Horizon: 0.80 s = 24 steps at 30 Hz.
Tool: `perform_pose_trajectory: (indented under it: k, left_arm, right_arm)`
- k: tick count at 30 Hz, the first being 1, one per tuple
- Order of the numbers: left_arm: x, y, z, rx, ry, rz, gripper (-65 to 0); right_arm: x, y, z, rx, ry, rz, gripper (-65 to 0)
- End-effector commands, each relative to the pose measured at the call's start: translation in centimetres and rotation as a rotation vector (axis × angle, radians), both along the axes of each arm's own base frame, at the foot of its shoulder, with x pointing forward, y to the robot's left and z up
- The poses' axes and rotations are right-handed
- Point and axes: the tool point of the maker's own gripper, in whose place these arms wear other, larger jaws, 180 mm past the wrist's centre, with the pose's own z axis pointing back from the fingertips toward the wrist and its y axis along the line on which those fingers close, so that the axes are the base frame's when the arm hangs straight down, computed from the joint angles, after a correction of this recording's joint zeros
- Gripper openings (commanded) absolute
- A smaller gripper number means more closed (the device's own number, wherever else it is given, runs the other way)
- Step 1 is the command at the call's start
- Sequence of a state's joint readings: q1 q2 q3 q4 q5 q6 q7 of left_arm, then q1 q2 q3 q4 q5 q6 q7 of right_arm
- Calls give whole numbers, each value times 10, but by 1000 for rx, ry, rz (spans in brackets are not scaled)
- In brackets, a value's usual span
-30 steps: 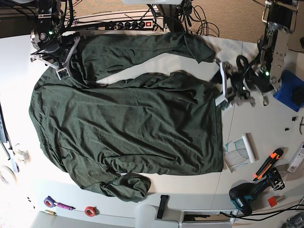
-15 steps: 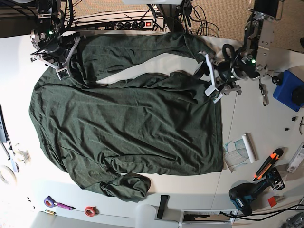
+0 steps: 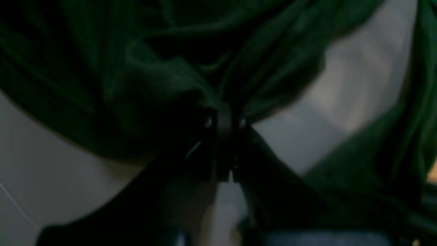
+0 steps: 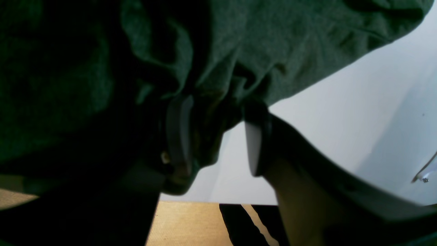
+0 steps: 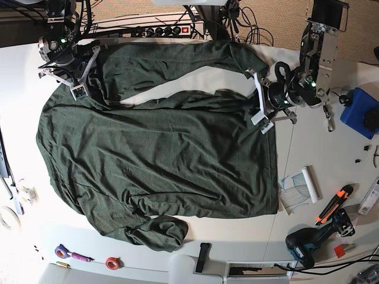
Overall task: Layout the t-shirt on the table in an organized manner, then fold the t-shirt properly
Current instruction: 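Pull the grasped shirt edge with the left gripper away from the right gripper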
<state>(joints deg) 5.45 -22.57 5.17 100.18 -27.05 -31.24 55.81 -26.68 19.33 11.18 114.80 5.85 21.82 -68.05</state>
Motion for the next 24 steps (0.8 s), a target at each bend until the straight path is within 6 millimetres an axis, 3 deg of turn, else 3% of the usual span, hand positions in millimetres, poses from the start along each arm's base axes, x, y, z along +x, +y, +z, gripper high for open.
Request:
perform_pose_trajectory:
  k: [1, 8, 13, 18, 24]
  left_arm:
    - [-6, 16, -3, 78, 25, -17, -650]
    - [-15, 34, 23, 120, 29, -85, -650]
    - [-14, 42, 27, 136, 23, -86, -650]
    - [-9, 48, 26, 159, 17, -34, -364]
    - [17, 77, 28, 291, -96, 96, -350]
  right_arm:
    - [6, -3, 7, -14, -28, 10, -403]
    - [6, -3, 7, -14, -28, 9, -403]
    - [6, -3, 7, -14, -27, 9, -403]
    - [5, -3, 7, -15, -25, 8, -403]
    - [5, -3, 6, -15, -23, 7, -403]
